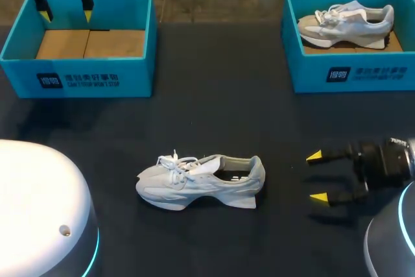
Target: Take the shoe out of the shoebox, open the shoe tongue, remove and reinsert the insole, then place the shoe into the shoebox
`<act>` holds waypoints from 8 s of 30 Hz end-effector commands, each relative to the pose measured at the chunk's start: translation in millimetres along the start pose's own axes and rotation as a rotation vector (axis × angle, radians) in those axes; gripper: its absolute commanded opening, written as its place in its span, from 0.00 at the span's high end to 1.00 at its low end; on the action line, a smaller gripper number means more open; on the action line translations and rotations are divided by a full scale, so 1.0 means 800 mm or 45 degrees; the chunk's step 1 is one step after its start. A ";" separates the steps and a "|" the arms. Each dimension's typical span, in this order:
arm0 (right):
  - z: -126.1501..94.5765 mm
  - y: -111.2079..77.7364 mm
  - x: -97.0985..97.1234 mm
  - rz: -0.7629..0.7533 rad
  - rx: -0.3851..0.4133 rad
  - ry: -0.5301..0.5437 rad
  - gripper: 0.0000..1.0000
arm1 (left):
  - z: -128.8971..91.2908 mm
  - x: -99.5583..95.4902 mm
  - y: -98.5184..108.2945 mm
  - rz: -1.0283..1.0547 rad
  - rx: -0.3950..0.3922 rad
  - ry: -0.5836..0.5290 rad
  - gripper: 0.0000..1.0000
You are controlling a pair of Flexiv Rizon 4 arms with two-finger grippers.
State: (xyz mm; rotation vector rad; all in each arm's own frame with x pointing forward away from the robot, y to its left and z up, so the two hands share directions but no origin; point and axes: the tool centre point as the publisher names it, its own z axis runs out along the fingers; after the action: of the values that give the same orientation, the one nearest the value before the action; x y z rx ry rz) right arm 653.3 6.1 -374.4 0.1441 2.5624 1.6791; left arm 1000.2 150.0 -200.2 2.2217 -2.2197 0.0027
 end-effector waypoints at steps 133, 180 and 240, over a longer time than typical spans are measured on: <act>0.214 0.034 0.000 0.042 -0.135 -0.039 1.00 | -0.020 0.101 0.127 -0.044 0.030 0.052 0.00; 0.214 0.034 0.000 0.042 -0.135 -0.039 1.00 | 0.024 0.338 0.390 0.170 -0.097 0.029 0.00; 0.214 0.034 0.000 0.042 -0.135 -0.039 1.00 | 0.190 0.399 0.414 0.072 -0.416 -0.389 0.30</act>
State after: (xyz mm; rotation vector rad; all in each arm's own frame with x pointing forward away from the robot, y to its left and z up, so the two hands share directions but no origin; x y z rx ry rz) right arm 673.7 170.9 -418.4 0.2032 2.4524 1.8098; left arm 668.4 -174.3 -355.6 2.0950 -2.2213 -0.6992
